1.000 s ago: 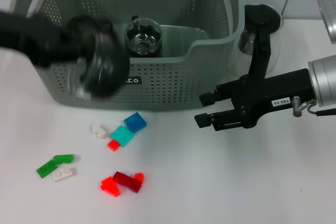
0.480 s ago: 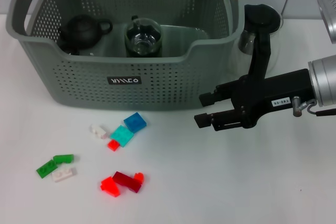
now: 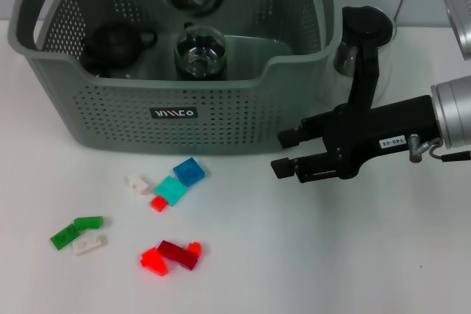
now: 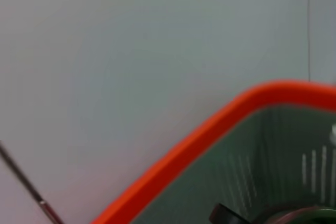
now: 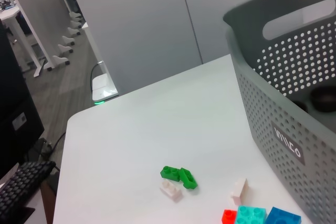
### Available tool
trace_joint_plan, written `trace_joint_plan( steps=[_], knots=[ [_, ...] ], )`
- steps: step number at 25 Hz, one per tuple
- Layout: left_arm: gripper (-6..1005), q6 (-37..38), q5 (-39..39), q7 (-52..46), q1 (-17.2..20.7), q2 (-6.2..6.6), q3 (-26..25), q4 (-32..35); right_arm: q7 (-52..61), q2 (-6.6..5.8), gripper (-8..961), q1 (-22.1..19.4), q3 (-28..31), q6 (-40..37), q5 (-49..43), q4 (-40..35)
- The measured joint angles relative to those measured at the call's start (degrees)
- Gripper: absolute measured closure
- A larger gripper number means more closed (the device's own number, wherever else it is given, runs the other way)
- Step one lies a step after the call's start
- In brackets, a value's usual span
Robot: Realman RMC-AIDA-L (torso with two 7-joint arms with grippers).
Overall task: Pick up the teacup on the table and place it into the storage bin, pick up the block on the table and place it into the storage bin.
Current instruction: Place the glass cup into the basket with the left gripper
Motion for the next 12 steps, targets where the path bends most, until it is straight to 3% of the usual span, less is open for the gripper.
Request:
trace_joint_plan(
  steps=[6, 12],
  knots=[
    [959, -5.34, 9.25, 0.35, -1.01, -3.14, 4.7, -2.76, -0.06, 0.03, 343, 0.06, 0.0, 0.06, 0.0, 0.0],
    [959, -7.6, 12.55, 0.26, -0.83, -3.81, 8.22, -4.7, -0.09, -0.04, 343, 0.23, 0.0, 0.23, -0.01, 0.0]
  ],
)
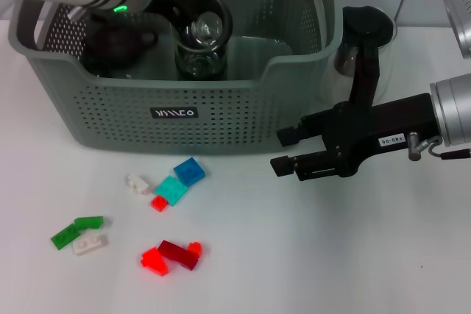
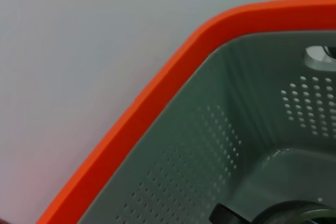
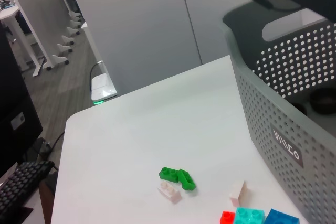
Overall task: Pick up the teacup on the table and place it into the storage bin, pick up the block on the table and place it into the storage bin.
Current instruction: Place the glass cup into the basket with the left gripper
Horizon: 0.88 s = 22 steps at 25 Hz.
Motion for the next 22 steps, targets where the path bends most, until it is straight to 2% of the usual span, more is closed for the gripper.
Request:
trace_joint_plan(
  steps=[16, 19, 22],
  knots=[
    [950, -4.22, 2.96, -0.91, 0.29, -0.34, 2.91, -3.33, 0.0, -0.13, 344, -0.17, 0.0, -0.08, 0.0, 0.0],
    [764, -3.59, 2.64, -1.7, 0.39, -0.35, 2.76, -2.65, -0.01, -0.12, 344, -0.3, 0.0, -0.03, 0.0, 0.0],
    [701, -2.01, 2.49, -2.06, 0.67, -0.3, 2.26, -1.33, -0.01, -0.12, 344, -0.4, 0.0, -0.01, 0.0, 0.0]
  ],
)
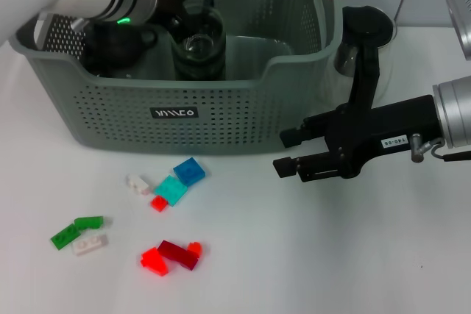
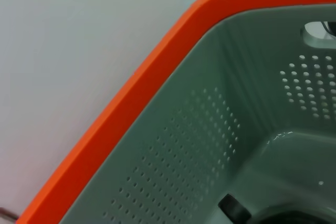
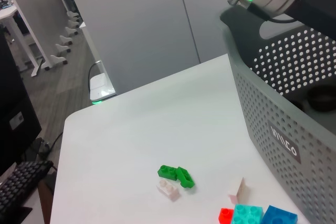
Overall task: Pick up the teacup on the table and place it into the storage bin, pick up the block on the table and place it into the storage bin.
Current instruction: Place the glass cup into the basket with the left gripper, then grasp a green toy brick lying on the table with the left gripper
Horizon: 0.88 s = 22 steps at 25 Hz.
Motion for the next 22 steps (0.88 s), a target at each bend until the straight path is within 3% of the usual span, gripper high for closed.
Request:
trace_joint_plan(
  steps=[4, 10, 14, 17, 22],
  knots=[
    [616, 4.24, -2.97, 0.11, 1.28, 0.28, -2.76, 4.38, 0.0, 0.0, 344, -0.02, 0.0, 0.05, 0.0, 0.0],
    [497, 18.01, -12.26, 1.74, 4.29, 1.59, -9.89, 14.96, -0.05, 0.0, 343, -0.01, 0.0, 0.22, 0.0, 0.0],
    [446, 27.18, -21.25, 1.91, 5.39, 2.95, -19.77, 18.81, -0.07, 0.0, 343, 0.0, 0.0, 0.0, 0.0, 0.0],
    [448, 34.31, -28.2, -0.89, 5.64, 4.73, -28.67, 19.15, -0.07, 0.0, 343, -0.02, 0.0, -0.15, 0.01, 0.0],
    [452, 44.53, -35.41, -5.43, 7.14, 6.75, -36.17, 19.24, 0.01, 0.0, 344, -0.19, 0.0, -0.2, 0.01, 0.0]
  ],
)
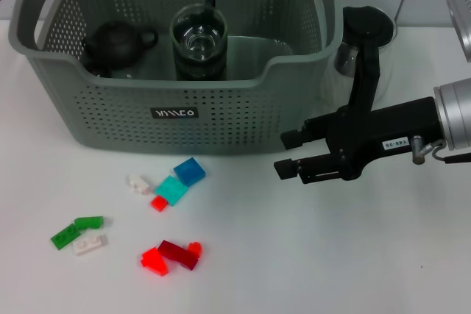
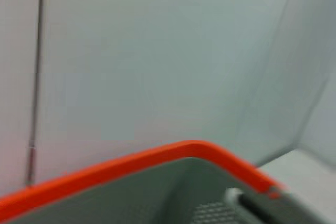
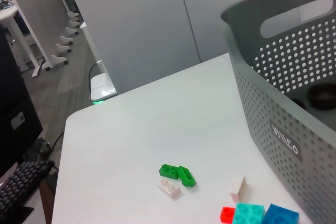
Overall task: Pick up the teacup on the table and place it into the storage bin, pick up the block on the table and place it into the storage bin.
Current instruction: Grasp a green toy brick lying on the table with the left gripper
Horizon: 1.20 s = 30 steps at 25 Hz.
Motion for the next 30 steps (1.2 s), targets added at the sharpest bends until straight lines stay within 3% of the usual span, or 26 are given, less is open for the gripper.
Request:
trace_joint_plan(
  steps=[3, 8, 14, 20, 30],
  knots=[
    [453, 7.59, -7.11, -1.27, 2.15, 1.35, -4.03, -0.1, -0.01, 0.0, 344, -0.04, 0.0, -0.02, 0.0, 0.0],
    [454, 14.42, -11.73, -1.73, 5.46, 3.12, -6.86, 0.43, -0.08, -0.07, 344, -0.01, 0.0, -0.04, 0.0, 0.0],
    [457, 20.53, -11.81, 3.18, 10.52, 3.65, -6.86, 2.45, -0.09, -0.09, 343, 0.19, 0.0, -0.04, 0.0, 0.0],
    [458, 23.57, -6.46, 4.32, 13.6, 3.93, 2.05, 4.25, 0.16, -0.09, 343, 0.46, -0.28, -0.1, -0.12, 0.0],
    [457, 23.69, 7.45, 2.59, 11.86, 2.04, 13.0, 5.09, 0.39, -0.09, 343, 0.5, -0.3, -0.86, -0.27, 0.0]
  ],
)
